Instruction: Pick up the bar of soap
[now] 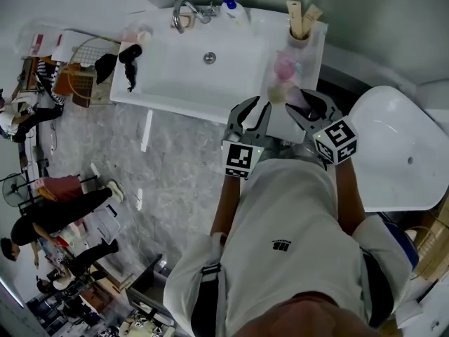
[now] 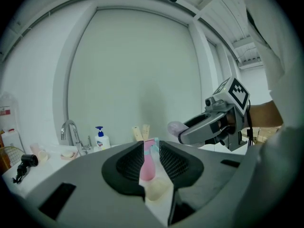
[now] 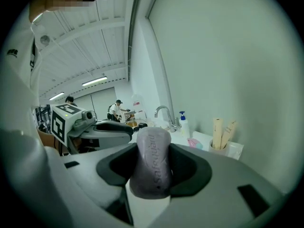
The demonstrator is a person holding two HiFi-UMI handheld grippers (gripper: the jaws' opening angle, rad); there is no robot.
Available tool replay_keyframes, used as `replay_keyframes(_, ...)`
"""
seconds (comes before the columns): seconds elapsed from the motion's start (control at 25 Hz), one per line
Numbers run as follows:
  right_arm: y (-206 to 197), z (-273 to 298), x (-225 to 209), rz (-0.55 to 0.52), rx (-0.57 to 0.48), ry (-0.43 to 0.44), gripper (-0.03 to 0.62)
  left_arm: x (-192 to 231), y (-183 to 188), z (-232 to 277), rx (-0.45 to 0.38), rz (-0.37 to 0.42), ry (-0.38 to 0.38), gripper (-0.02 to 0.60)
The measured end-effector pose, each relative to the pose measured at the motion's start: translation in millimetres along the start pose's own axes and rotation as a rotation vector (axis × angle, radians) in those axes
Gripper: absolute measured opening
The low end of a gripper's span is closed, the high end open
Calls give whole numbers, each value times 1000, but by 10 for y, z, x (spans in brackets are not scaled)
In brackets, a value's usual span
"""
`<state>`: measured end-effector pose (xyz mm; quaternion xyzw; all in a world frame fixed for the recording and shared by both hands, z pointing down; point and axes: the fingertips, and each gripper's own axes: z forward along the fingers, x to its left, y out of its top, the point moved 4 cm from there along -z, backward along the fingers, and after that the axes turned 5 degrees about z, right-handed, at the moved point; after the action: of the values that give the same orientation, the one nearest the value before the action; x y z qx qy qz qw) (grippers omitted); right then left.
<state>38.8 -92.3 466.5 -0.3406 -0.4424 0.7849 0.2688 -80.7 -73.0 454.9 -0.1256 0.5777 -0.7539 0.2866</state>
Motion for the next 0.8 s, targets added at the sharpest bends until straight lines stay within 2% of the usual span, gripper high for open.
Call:
replay_keyframes(0.44,93,-277,104,-27,-80,5,219,-196,167,-68,-51,22,16,112)
replay_keyframes(0.8,119,-345,162,-32,-94,3,219,-213,195,-121,-67,19,21,112)
